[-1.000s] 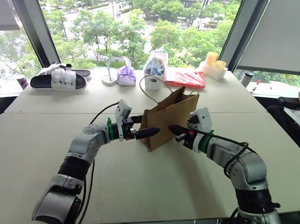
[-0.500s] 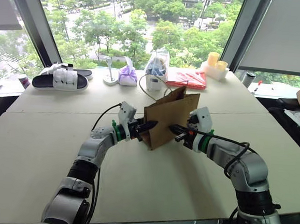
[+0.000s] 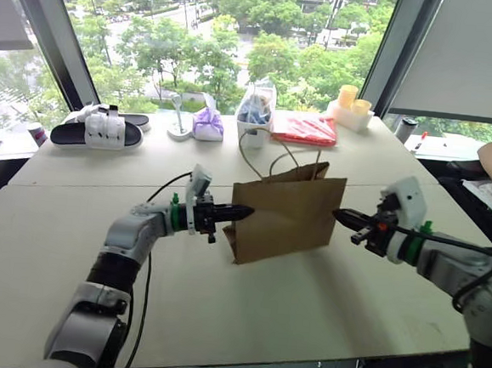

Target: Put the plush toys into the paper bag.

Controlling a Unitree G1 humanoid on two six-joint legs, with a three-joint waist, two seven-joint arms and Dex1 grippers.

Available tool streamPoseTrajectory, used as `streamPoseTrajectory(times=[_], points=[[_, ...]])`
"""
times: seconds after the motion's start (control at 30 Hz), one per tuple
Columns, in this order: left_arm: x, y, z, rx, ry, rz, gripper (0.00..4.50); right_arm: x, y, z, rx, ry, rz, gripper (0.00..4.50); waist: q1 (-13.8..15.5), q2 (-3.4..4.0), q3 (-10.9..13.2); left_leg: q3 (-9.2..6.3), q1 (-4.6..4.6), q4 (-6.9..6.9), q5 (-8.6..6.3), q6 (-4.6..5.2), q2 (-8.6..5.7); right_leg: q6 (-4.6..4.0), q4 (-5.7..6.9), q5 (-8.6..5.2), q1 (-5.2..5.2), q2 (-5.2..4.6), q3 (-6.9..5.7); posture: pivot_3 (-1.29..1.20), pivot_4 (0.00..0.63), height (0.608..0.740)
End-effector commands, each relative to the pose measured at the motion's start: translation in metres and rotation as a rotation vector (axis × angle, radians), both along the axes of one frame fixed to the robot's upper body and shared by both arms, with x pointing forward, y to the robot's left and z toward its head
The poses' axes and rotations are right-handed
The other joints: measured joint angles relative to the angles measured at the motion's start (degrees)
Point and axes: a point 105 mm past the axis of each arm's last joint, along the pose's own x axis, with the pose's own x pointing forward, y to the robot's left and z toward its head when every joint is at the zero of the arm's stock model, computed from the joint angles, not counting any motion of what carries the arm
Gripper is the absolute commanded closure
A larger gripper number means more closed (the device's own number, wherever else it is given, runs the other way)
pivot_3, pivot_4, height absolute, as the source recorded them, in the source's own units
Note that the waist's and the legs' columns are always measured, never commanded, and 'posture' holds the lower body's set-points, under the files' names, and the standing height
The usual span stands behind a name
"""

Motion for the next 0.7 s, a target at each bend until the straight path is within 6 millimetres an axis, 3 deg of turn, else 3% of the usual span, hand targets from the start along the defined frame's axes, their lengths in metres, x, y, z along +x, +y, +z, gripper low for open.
streamPoseTrajectory(times=[0.03,0.23,0.43,0.53,0.7], points=[[-0.002,0.013,0.012,0.054,-0.048,-0.116,4.47,-0.012,-0.007,0.018,-0.015,-0.056,0.007,4.50,0.0,0.00,0.0,0.01,0.01,0.00,0.00,0.01,0.00,0.00,0.00,0.00,0.01,0.00,0.00,0.00,0.150,0.740],[0.017,0.025,-0.013,0.208,-0.141,-0.077,4.47,-0.015,-0.011,0.019,-0.032,-0.058,-0.008,4.50,0.2,0.00,0.0,0.02,0.04,0.03,-0.01,0.02,0.00,0.00,-0.05,0.00,0.08,-0.02,0.01,0.00,0.150,0.740],[0.022,0.028,-0.031,0.258,-0.192,-0.040,4.47,-0.018,-0.020,0.023,-0.059,-0.057,-0.027,4.50,0.6,-0.03,0.0,-0.01,-0.01,0.08,-0.01,0.02,-0.02,0.01,-0.06,0.00,0.09,-0.07,-0.02,0.00,0.150,0.740],[0.028,0.034,-0.034,0.266,-0.211,0.043,3.67,-0.020,-0.016,0.026,-0.065,-0.054,-0.010,4.50,0.4,-0.02,0.0,-0.01,0.02,0.08,-0.02,0.03,-0.01,0.01,-0.03,0.00,0.09,-0.07,-0.01,0.00,0.150,0.740],[0.015,0.054,-0.020,0.260,-0.260,0.062,1.17,-0.025,-0.005,0.025,-0.075,-0.030,0.049,4.50,-0.1,-0.02,0.0,-0.01,0.02,0.05,-0.03,0.05,0.03,0.01,0.00,0.00,0.05,-0.06,-0.01,0.00,0.150,0.740]])
